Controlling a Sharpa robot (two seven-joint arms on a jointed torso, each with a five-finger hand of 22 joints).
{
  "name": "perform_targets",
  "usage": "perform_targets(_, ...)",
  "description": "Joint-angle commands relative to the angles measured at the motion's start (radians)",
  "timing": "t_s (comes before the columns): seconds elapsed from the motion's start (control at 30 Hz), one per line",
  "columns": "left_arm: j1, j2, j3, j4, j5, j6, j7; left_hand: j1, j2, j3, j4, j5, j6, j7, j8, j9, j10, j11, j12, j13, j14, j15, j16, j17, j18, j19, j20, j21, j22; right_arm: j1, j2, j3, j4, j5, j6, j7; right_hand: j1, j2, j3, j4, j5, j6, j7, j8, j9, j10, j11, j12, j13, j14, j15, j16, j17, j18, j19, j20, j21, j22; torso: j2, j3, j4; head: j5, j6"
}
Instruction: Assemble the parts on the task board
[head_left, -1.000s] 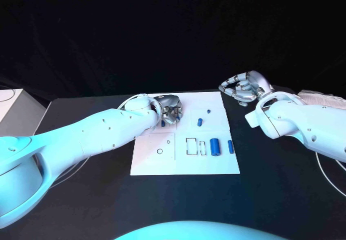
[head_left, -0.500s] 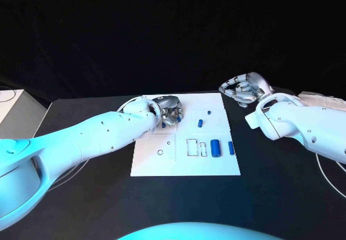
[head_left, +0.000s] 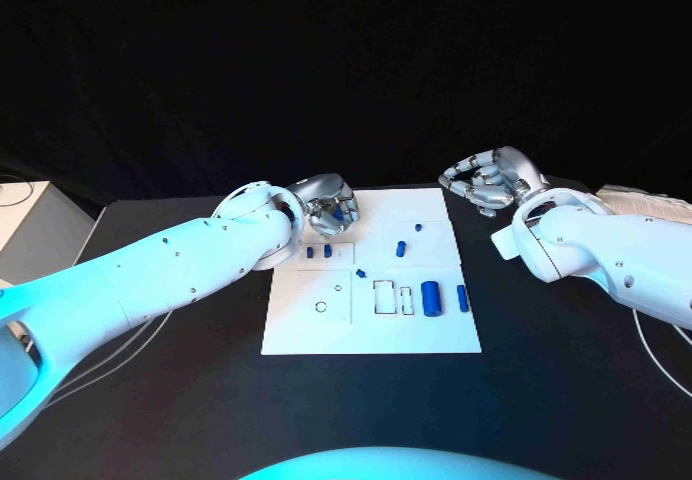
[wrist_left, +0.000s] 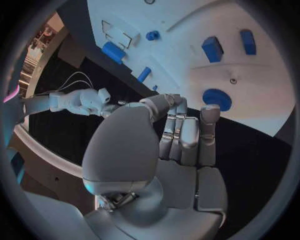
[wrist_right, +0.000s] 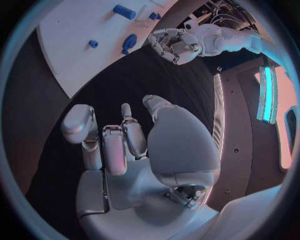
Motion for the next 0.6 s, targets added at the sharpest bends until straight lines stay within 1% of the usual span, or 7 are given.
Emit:
perform_targets(0.03, 0.0, -0.021, 0.013, 0.024, 0.063, 0.043, -0.006, -0.011, -0.007, -0.011, 0.002, 0.003, 0.004, 0.007, -0.005, 0.002, 0.005, 0.006, -0.01, -0.001, 0.0, 0.004, 0.005, 0.001, -0.016, -0.005, 0.005, 0.002, 0.001, 0.0, -0.001, 0.0, 0.0, 0.001, 0.004, 0.011, 0.004, 0.004, 0.005, 0.001, 0.004, -0.008, -0.002, 0.005, 0.001, -0.001, 0.001, 0.003, 0.086, 0.049, 0.008, -0.001, 0.134, 0.004, -0.001, 0.0, 0.0, 0.002, -0.001, 0.0003, 0.0025, 0.002, 0.003)
perform_targets(0.13, 0.0, -0.042, 0.022, 0.034, 0.072, 0.058, -0.015, -0.014, -0.007, -0.014, 0.003, 0.002, 0.006, 0.006, -0.007, 0.004, 0.007, 0.005, -0.013, 0.0, 0.001, 0.004, 0.005, 0.002, -0.016, -0.004, 0.006, 0.001, 0.001, 0.0, -0.002, 0.0, -0.001, 0.001, 0.003, 0.011, 0.004, 0.004, 0.005, 0.001, 0.004, -0.008, -0.002, 0.005, 0.001, -0.001, 0.001, 0.003, 0.086, 0.049, 0.008, -0.001, 0.134, 0.004, -0.001, 0.0, 0.0, 0.002, -0.001, 0.0001, 0.0028, 0.003, 0.005)
perform_targets(0.23, 0.0, -0.052, 0.026, 0.037, 0.076, 0.071, -0.02, -0.017, -0.007, -0.017, 0.004, 0.002, 0.006, 0.006, -0.009, 0.004, 0.008, 0.005, -0.016, -0.001, -0.002, 0.004, 0.005, -0.003, -0.015, -0.009, 0.006, -0.003, -0.004, 0.0, -0.002, 0.0, -0.001, 0.001, 0.004, 0.01, 0.004, 0.004, 0.005, 0.001, 0.004, -0.008, -0.002, 0.005, 0.001, -0.001, 0.001, 0.003, 0.086, 0.049, 0.008, -0.001, 0.134, 0.004, -0.001, 0.0, 0.0, 0.002, 0.0, -0.0004, 0.003, 0.003, 0.006)
perform_targets(0.33, 0.0, -0.056, 0.028, 0.04, 0.078, 0.083, -0.02, -0.02, -0.008, -0.021, 0.004, 0.002, 0.003, 0.006, -0.015, 0.005, 0.006, 0.006, -0.024, -0.002, -0.009, 0.005, 0.001, -0.015, -0.012, -0.018, 0.007, -0.011, -0.015, 0.0, -0.001, 0.0, -0.001, 0.001, 0.004, 0.01, 0.004, 0.004, 0.005, 0.001, 0.004, -0.008, -0.002, 0.005, 0.001, -0.001, 0.001, 0.003, 0.086, 0.049, 0.008, -0.001, 0.134, 0.004, -0.001, 0.0, 0.0, 0.002, 0.001, -0.0019, 0.0008, 0.004, 0.006)
perform_targets(0.4, 0.0, -0.058, 0.029, 0.046, 0.079, 0.088, -0.016, -0.021, -0.008, -0.023, 0.004, 0.002, 0.0, 0.007, -0.02, 0.005, 0.004, 0.007, -0.031, -0.002, -0.016, 0.006, -0.001, -0.024, -0.011, -0.025, 0.007, -0.017, -0.022, 0.0, -0.001, 0.0, -0.001, 0.001, 0.005, 0.01, 0.004, 0.004, 0.005, 0.001, 0.004, -0.008, -0.002, 0.005, 0.001, -0.001, 0.001, 0.003, 0.086, 0.049, 0.008, -0.001, 0.134, 0.004, -0.001, 0.0, 0.0, 0.002, 0.002, -0.0022, -0.0005, 0.006, 0.007)
perform_targets(0.47, 0.0, -0.061, 0.029, 0.053, 0.08, 0.092, -0.009, -0.021, -0.008, -0.025, 0.003, 0.003, -0.004, 0.007, -0.025, 0.006, 0.001, 0.008, -0.038, -0.003, -0.021, 0.007, -0.003, -0.031, -0.009, -0.032, 0.008, -0.023, -0.029, 0.0, -0.001, 0.0, -0.002, 0.001, 0.005, 0.009, 0.002, 0.005, 0.006, 0.001, 0.004, -0.008, -0.002, 0.006, 0.002, 0.0, 0.001, 0.003, 0.085, 0.05, 0.008, -0.001, 0.134, 0.004, 0.001, 0.0, -0.001, 0.001, 0.001, -0.0015, -0.0007, 0.006, 0.006)
perform_targets(0.6, -0.001, -0.069, 0.028, 0.072, 0.08, 0.096, 0.006, -0.025, -0.01, -0.029, 0.003, 0.003, -0.011, 0.008, -0.037, 0.008, -0.011, 0.012, -0.059, -0.008, -0.048, 0.011, -0.014, -0.071, -0.003, -0.061, 0.011, -0.046, -0.059, 0.0, -0.002, 0.0, -0.001, 0.001, 0.006, 0.008, 0.003, 0.005, 0.006, 0.001, 0.004, -0.008, -0.002, 0.007, 0.002, 0.0, 0.001, 0.003, 0.085, 0.05, 0.008, -0.001, 0.134, 0.004, 0.001, 0.0, -0.001, 0.001, 0.001, 0.0002, -0.0003, 0.007, 0.005)
